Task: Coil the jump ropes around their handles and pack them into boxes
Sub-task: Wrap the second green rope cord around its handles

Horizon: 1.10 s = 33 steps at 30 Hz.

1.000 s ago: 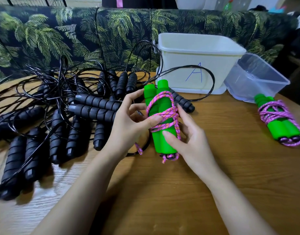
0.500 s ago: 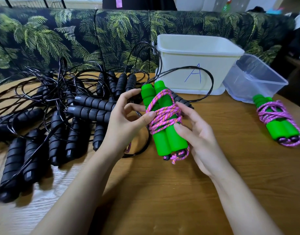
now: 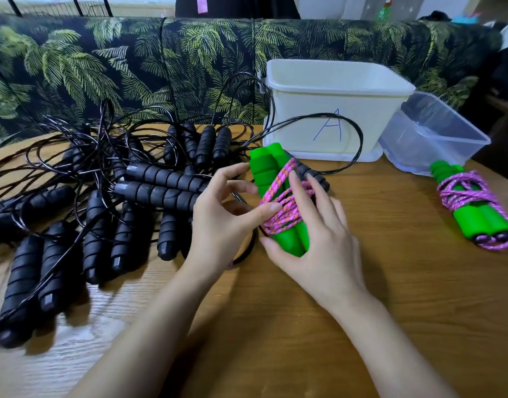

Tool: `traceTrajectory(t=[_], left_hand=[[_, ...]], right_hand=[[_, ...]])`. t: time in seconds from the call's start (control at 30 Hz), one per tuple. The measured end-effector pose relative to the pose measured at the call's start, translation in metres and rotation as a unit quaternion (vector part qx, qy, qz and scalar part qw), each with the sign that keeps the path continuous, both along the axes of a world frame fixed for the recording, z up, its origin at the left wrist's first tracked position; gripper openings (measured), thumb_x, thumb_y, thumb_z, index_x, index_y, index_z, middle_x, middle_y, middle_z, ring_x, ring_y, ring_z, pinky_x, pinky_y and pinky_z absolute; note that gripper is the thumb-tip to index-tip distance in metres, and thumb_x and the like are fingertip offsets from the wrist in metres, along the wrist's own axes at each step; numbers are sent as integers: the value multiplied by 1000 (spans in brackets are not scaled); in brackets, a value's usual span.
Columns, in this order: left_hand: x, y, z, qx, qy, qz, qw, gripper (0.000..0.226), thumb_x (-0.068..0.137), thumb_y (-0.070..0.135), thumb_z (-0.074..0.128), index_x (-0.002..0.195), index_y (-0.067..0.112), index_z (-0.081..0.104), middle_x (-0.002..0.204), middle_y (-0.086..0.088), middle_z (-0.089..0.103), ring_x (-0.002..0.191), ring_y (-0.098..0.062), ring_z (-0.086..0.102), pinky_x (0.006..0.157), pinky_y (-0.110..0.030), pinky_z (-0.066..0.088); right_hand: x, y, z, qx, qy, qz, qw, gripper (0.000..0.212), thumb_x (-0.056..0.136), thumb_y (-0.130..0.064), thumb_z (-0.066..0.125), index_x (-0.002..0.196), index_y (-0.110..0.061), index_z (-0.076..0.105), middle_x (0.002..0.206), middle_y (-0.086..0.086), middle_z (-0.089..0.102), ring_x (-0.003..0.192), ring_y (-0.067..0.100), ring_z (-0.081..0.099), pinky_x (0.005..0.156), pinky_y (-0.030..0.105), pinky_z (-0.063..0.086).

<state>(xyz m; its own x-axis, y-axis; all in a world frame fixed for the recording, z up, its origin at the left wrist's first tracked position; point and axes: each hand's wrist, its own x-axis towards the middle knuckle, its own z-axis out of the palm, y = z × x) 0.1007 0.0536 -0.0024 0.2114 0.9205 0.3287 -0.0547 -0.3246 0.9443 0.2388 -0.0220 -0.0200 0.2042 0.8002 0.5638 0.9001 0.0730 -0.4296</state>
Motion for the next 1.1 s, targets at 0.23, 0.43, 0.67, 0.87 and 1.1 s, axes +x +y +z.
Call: traceTrajectory(t=[0.23, 0.43, 0.67, 0.87, 1.1], left_hand=[[1, -2, 2, 12, 26, -77, 997, 69, 65, 17, 82, 129, 15, 57, 99, -7, 68, 67, -13, 67, 71, -26, 59], [0, 4, -3, 21, 35, -80, 996, 61, 68, 19, 86, 123, 24, 61, 100, -9, 69, 74, -14, 69, 76, -28, 58], [-5, 14, -8, -6, 28, -46, 999, 64, 58, 35, 91, 115, 19, 67, 99, -3, 72, 83, -14, 70, 82, -36, 58], [-3, 12, -5, -107, -49, -181, 976, 75, 76, 11, 75, 144, 3, 43, 131, -11, 64, 123, -23, 60, 101, -34, 50], [-4, 8, 0, -112, -57, -141, 982, 59, 75, 12, 75, 131, 13, 58, 115, -10, 72, 106, -23, 69, 83, -29, 55]], right_hand=[[3, 0, 0, -60, -20, -60, 996, 107, 69, -55, 71, 156, -35, 12, 157, 4, 34, 129, 29, 50, 69, 41, 56], [2, -1, -5, -55, 1, 5, 998, 92, 81, -36, 72, 156, -38, 18, 163, -5, 23, 131, 25, 47, 76, 39, 54], [2, 2, -4, 3, 181, 84, 980, 81, 82, -32, 66, 154, -32, 29, 160, -6, 31, 141, 6, 37, 106, 13, 33], [4, -1, 4, -21, 350, 208, 913, 76, 83, -23, 70, 149, -34, 34, 150, -7, 46, 138, 7, 43, 114, 32, 37], [3, -2, 6, -6, 319, 202, 926, 65, 89, -32, 63, 149, -29, 36, 148, -8, 34, 143, 10, 34, 113, 20, 30]])
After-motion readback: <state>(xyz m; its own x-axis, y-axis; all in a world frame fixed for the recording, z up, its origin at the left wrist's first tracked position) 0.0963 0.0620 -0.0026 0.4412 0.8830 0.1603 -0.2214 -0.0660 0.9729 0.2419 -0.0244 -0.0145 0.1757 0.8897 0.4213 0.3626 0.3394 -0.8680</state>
